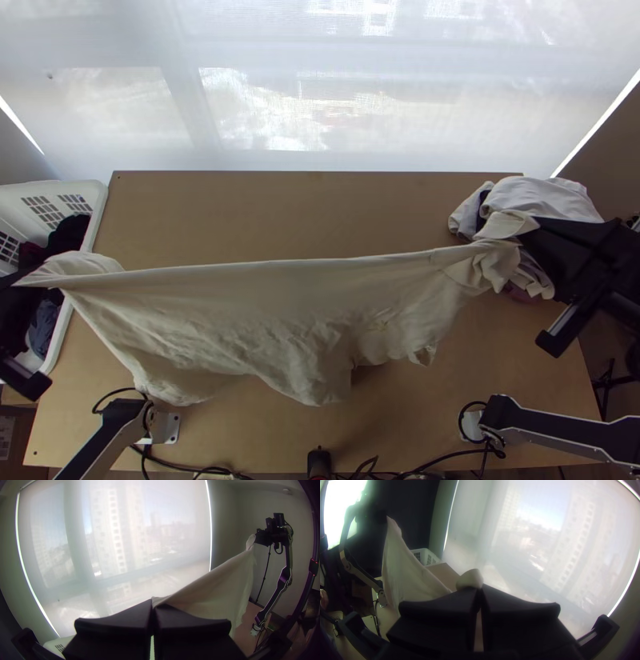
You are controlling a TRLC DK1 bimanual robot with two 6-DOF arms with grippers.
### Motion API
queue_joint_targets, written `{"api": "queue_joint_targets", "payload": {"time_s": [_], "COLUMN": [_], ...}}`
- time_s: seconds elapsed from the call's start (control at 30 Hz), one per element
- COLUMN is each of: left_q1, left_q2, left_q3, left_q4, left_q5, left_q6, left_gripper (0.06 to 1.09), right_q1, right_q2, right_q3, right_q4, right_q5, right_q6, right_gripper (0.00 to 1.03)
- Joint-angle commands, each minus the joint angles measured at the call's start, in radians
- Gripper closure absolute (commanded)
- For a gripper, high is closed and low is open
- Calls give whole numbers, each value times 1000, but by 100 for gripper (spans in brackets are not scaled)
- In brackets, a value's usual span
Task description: Fold the t-shirt
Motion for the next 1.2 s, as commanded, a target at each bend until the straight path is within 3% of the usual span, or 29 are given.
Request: {"api": "queue_joint_targets", "payload": {"time_s": [0.0,0.2,0.33,0.63,0.87,1.17], "left_q1": [13,4,-28,-19,16,49], "left_q2": [40,99,152,290,438,639], "left_q3": [-235,-465,-598,-758,-773,-770], "left_q4": [32,276,422,707,879,1043], "left_q5": [67,57,-5,-86,-137,-195], "left_q6": [10,-14,-32,-36,-40,-39], "left_gripper": [105,105,105,105,105,105], "right_q1": [-13,-85,-235,-419,-482,-504], "right_q2": [19,51,56,122,294,544], "right_q3": [-149,-316,-465,-722,-722,-592], "right_q4": [21,222,407,779,921,952], "right_q5": [-61,-94,-192,-224,-230,-250], "right_q6": [59,25,10,25,31,22], "right_gripper": [100,100,100,100,100,100]}}
